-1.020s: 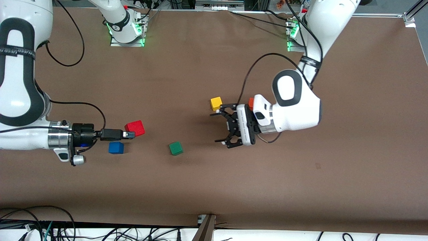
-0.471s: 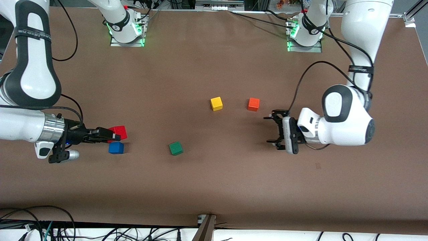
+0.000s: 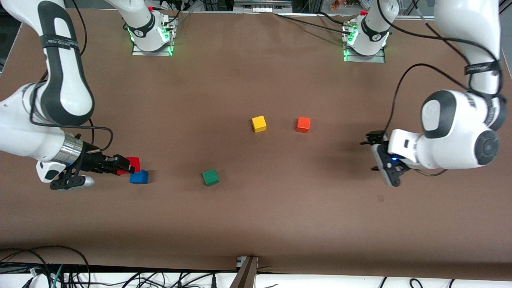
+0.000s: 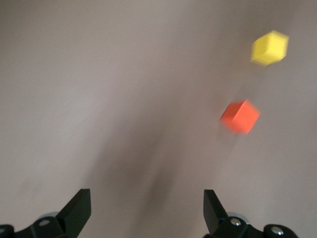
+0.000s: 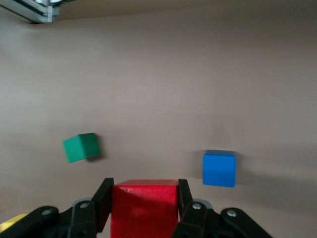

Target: Pass red block to right arm, stack on blue

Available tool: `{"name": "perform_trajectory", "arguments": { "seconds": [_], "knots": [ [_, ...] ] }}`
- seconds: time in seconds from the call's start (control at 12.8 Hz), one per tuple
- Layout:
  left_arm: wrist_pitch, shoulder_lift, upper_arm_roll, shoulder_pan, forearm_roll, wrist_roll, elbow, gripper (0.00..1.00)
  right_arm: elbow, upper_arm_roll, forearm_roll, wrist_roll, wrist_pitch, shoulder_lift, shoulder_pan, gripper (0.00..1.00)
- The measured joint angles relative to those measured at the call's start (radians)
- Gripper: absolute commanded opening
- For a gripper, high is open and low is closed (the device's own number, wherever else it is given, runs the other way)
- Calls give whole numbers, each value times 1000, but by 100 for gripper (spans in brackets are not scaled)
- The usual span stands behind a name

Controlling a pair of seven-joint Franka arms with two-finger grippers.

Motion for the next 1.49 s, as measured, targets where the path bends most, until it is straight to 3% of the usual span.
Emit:
{"name": "perform_trajectory", "arguments": {
  "seconds": [0.24,0.47,0.86,1.1,1.49],
  "knots": [
    [-59,-28,2,53,115,-8,40,100,-143,0,-23,-2,167,-23,27,8],
    [0,-71,3,98,163,-12,57,100,-258,0,-59,-5,319,-33,46,8],
    [-26,-210,6,161,242,-50,58,100,-310,-6,-78,-83,409,-30,49,8],
    [-133,-264,12,180,245,-327,41,100,-312,-10,-78,-97,429,-18,43,8],
    [-171,-319,-38,169,245,-949,-43,100,-310,-11,-78,-99,489,20,38,8]
  ]
}}
